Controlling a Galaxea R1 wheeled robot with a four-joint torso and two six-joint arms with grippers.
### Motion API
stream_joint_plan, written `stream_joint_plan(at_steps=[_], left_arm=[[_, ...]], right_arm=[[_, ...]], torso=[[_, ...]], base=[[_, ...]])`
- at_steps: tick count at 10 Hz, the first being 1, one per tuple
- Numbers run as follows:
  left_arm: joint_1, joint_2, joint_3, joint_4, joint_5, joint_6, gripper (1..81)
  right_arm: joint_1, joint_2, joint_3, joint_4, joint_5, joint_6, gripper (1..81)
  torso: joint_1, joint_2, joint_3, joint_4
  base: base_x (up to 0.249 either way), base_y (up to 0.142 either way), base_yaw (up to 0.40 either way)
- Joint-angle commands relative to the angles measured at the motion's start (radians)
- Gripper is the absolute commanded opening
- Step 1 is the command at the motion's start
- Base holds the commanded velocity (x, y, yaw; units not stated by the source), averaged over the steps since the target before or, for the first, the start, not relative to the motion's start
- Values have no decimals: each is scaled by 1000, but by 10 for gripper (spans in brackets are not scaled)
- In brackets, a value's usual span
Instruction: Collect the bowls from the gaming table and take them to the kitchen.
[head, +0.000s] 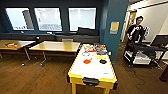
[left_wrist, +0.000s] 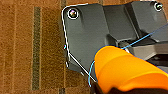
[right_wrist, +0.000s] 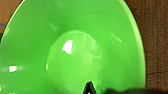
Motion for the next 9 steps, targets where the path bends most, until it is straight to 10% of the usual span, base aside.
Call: stream_joint_plan(at_steps=[1,9], left_arm=[[-29,-23,-10,-4,50,6,10],[-29,-11,-33,-3,50,6,10]], right_arm=[[23,-11,0,-10,-43,-5,10],[25,-10,-5,-16,-41,-5,10]], torso=[[0,0,0,0],[0,0,0,0]], base=[[0,0,0],[0,0,-273]])
